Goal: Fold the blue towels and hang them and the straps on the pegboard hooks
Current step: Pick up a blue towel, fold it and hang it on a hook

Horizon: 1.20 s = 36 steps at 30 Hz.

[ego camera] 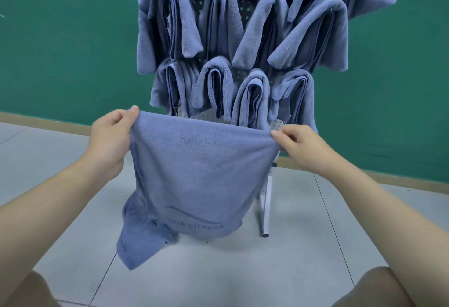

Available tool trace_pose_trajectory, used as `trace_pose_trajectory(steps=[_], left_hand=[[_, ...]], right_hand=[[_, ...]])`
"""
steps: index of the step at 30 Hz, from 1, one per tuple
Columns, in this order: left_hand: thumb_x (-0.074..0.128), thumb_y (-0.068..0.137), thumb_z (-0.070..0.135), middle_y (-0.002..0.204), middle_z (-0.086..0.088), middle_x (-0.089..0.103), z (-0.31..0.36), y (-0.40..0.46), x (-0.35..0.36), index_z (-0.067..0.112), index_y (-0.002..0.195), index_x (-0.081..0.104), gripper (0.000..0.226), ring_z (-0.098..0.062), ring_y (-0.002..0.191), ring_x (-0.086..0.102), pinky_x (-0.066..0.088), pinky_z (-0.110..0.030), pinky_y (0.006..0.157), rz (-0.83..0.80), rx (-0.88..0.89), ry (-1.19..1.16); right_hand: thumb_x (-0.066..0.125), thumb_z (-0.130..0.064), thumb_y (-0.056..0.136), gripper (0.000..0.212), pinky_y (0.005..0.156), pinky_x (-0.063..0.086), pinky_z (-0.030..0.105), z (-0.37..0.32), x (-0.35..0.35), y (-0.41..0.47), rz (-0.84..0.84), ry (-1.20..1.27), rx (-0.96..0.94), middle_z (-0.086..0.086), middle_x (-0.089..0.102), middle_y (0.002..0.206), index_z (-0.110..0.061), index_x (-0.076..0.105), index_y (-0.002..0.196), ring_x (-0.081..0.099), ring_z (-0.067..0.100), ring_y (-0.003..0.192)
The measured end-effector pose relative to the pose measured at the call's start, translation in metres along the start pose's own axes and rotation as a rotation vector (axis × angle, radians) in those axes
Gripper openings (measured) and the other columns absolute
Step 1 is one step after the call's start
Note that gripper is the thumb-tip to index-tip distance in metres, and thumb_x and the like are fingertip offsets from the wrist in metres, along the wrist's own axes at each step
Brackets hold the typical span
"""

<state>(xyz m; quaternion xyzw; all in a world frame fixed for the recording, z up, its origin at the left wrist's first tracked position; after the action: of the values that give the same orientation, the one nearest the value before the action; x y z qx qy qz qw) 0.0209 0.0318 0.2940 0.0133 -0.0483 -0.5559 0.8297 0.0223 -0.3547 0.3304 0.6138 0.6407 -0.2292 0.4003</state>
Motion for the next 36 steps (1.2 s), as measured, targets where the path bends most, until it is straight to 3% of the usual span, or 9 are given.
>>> trace_pose_trajectory(steps=[4,8,11,17,22,25,29,32,36], left_hand=[[0.067,0.099,0.019,0.103,-0.009,0.072,0.002,-0.005,0.011,0.011,0.093,0.073,0.012,-0.019,0.088,0.065,0.053,-0.033,0.085,-0.12,-0.019,-0.039],[0.067,0.099,0.011,0.098,-0.008,0.071,0.008,-0.003,0.01,0.014,0.096,0.068,0.004,-0.017,0.083,0.066,0.054,-0.031,0.079,-0.107,0.01,-0.062],[0.069,0.097,0.011,0.09,-0.006,0.064,0.006,0.004,0.003,0.02,0.094,0.054,0.018,-0.016,0.076,0.06,0.049,-0.031,0.07,-0.033,0.007,-0.109],[0.068,0.097,0.009,0.088,0.001,0.08,-0.044,-0.001,0.021,0.006,0.1,0.071,0.006,-0.006,0.074,0.075,0.059,-0.022,0.072,-0.212,-0.29,0.007],[0.068,0.097,0.006,0.095,-0.012,0.078,-0.089,-0.009,0.023,0.002,0.097,0.069,0.004,-0.017,0.067,0.075,0.063,-0.028,0.067,-0.271,-0.487,0.151],[0.068,0.097,0.005,0.099,-0.018,0.072,-0.099,-0.01,0.02,0.002,0.106,0.062,0.011,-0.024,0.074,0.069,0.063,-0.027,0.057,-0.21,-0.52,0.195],[0.069,0.096,0.002,0.077,-0.012,0.062,-0.091,-0.017,0.03,0.008,0.083,0.054,0.02,-0.024,0.064,0.064,0.058,-0.027,0.043,-0.108,-0.497,0.219],[0.073,0.091,0.001,0.074,-0.012,0.057,-0.077,-0.029,0.045,0.009,0.075,0.051,0.028,-0.026,0.06,0.061,0.054,-0.028,0.038,-0.063,-0.423,0.227],[0.079,0.083,0.01,0.07,-0.009,0.06,-0.044,-0.048,0.071,0.012,0.07,0.057,0.026,-0.023,0.062,0.055,0.064,-0.047,0.066,-0.07,-0.151,0.346]], right_hand=[[0.052,-0.035,0.108,0.046,0.081,0.057,0.038,0.01,0.003,0.0,0.113,0.504,0.141,0.005,0.038,0.074,-0.014,0.041,0.069,0.044,0.02,0.074],[0.049,-0.033,0.109,0.041,0.077,0.048,0.04,0.01,0.007,-0.002,0.12,0.797,0.216,0.004,0.048,0.069,-0.019,0.042,0.072,0.047,0.021,0.068],[0.05,-0.04,0.108,0.043,0.072,0.04,0.04,0.011,0.007,-0.003,0.104,0.742,0.241,0.008,0.039,0.076,-0.022,0.04,0.071,0.037,0.022,0.069],[0.061,-0.053,0.097,0.04,0.059,0.023,0.033,0.019,0.017,0.0,0.058,0.681,0.228,0.01,0.041,0.083,-0.025,0.047,0.071,0.03,0.023,0.069],[0.081,-0.037,0.084,0.032,0.074,0.053,0.033,0.044,0.067,-0.021,-0.352,0.601,0.475,0.015,0.075,0.097,-0.005,0.076,0.091,0.065,0.024,0.085],[0.084,-0.021,0.085,0.044,0.073,0.061,0.03,0.07,0.089,-0.038,-0.515,0.498,0.66,0.013,0.077,0.106,0.004,0.071,0.119,0.072,0.02,0.085],[0.077,-0.013,0.092,0.015,0.083,0.064,0.035,0.067,0.096,-0.036,-0.472,0.501,0.678,0.012,0.072,0.079,0.0,0.071,0.09,0.068,0.02,0.069],[0.07,-0.012,0.097,0.018,0.086,0.063,0.036,0.037,0.096,-0.032,-0.396,0.549,0.602,0.017,0.075,0.083,-0.003,0.07,0.081,0.071,0.024,0.076],[0.062,-0.01,0.101,0.021,0.075,0.064,0.029,-0.008,0.102,-0.031,-0.361,0.646,0.521,0.022,0.076,0.091,0.006,0.073,0.094,0.071,0.026,0.083]])
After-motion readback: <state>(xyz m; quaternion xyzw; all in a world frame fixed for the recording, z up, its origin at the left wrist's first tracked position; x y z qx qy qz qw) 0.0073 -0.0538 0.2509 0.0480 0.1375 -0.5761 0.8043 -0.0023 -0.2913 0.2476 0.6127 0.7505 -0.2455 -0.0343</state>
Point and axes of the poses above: each hand's wrist, its own y-axis towards the middle knuckle, its own x-axis out of the palm, z = x × y, the point moved 8 cm from there along y, towards the middle knuckle
